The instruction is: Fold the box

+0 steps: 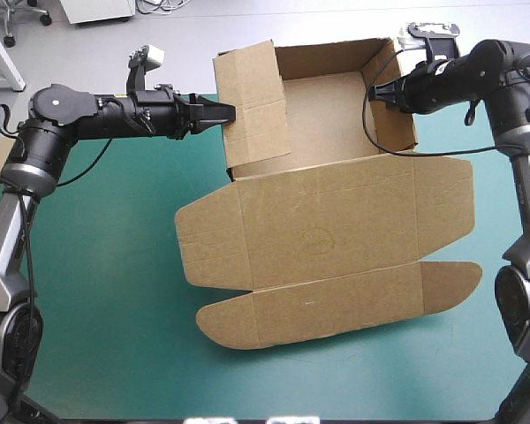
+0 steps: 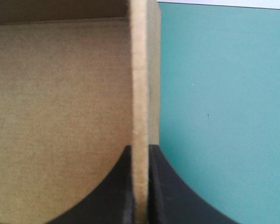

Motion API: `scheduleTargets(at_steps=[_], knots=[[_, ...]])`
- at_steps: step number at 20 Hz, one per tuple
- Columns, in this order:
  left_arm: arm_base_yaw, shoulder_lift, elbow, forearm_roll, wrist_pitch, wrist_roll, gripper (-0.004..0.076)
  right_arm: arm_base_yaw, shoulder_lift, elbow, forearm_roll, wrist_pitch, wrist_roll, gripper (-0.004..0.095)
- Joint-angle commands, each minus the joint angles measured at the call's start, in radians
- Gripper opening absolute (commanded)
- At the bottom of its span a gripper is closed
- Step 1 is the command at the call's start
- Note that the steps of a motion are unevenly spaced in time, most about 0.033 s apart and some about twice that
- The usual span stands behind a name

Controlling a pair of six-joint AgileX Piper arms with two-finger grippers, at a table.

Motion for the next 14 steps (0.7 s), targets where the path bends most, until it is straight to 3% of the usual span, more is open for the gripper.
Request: scheduleTargets(at_steps=[1,9,14], knots=[[-0.015,-0.048,-0.034,-0.013,-0.048,-0.041,0.0382,0.012,-0.053,-0.031,0.042,-0.058,0.040,0.0001],[-0.029,-0.027,-0.092,0.255,-0.083,-0.223,0.0382,0.057,-0.019,-0.031,0.019,-0.046,0.115,0.0002],[-0.118,0.065,-0.277,0.569,0.025,-0.391,0.0374,0.088,0.004,-0.031,0.001,-0.033,0.132,0.0002]])
